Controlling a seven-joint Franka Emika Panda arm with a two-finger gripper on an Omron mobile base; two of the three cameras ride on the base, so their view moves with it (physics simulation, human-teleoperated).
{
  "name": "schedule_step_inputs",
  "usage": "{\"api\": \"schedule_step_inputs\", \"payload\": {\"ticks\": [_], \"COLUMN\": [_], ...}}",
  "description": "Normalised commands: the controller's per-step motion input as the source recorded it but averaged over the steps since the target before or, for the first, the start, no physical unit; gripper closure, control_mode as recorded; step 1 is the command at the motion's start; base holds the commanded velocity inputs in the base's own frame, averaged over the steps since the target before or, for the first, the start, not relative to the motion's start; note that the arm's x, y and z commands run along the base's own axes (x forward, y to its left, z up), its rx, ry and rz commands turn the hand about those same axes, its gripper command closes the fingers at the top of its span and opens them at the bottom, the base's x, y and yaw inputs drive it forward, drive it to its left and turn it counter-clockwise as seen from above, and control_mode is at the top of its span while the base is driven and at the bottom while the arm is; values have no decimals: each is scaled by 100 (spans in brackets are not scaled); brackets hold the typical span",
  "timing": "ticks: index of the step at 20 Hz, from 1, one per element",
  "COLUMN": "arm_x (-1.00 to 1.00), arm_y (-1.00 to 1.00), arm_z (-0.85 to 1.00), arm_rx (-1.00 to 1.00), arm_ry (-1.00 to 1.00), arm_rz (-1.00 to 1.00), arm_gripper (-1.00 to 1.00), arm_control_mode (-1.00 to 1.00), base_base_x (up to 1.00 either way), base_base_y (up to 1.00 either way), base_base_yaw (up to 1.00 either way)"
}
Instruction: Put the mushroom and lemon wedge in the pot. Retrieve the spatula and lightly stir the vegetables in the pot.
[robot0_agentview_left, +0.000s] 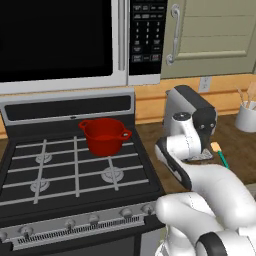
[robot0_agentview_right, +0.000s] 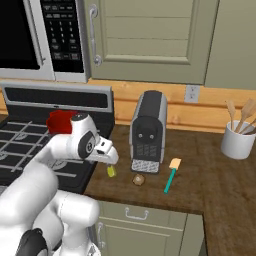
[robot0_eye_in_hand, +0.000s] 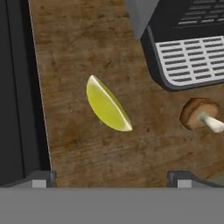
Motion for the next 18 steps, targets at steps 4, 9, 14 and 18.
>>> {"api": "schedule_step_inputs", "payload": {"ticks": [4, 9, 14, 18], "arm_x": [43, 49, 31, 13], "arm_y": [0, -4, -19, -9], "arm_z": [-38, -34, -12, -17], "arm_rx": [-2, 0, 0, 0], "arm_ry": [15, 18, 8, 7], "arm_rz": [0, 4, 4, 5], "arm_gripper": [-100, -100, -100, -100], "arm_control_mode": [-100, -100, -100, -100], "base_base_x": [0, 0, 0, 0], "base_base_y": [0, 0, 0, 0], "base_base_yaw": [0, 0, 0, 0]}}
